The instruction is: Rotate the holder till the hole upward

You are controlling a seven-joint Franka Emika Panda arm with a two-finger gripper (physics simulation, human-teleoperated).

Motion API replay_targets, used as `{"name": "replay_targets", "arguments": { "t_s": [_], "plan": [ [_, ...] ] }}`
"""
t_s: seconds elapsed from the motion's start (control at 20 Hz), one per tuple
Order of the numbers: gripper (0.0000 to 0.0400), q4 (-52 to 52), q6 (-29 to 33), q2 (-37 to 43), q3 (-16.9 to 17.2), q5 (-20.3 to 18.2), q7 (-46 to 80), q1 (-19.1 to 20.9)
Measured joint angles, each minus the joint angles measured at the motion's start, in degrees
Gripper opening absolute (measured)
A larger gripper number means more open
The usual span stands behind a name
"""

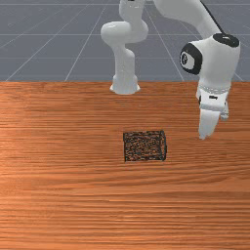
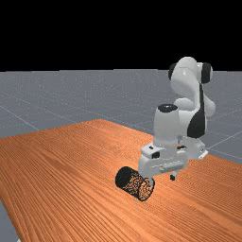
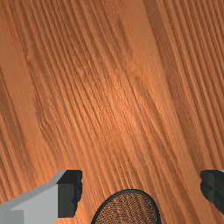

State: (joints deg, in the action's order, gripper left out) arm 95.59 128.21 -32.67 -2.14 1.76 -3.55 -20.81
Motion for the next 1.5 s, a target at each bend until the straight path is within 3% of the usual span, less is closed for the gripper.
{"name": "replay_targets", "arguments": {
  "t_s": [0.3, 0.4, 0.75, 1.15, 1.35, 1.45, 1.5],
  "plan": [
    [0.0400, -10.3, -4.2, -6.1, -1.8, 1.3, 1.9, -5.2],
    [0.0400, -12.9, -6.1, -8.5, -0.6, 4.4, 1.8, -7.0],
    [0.0400, -12.7, -2.4, -11.3, -1.5, 3.0, 0.5, -6.2],
    [0.0400, -36.2, -21.5, -25.7, 4.3, 11.2, 7.9, -15.5],
    [0.0400, -51.4, -31.1, -36.5, 7.0, 13.7, 8.5, -18.0],
    [0.0400, -51.4, -31.1, -36.6, 6.9, 13.7, 8.5, -18.0],
    [0.0400, -57.8, -34.7, -40.2, 7.7, 13.9, 8.0, -18.3]
  ]
}}
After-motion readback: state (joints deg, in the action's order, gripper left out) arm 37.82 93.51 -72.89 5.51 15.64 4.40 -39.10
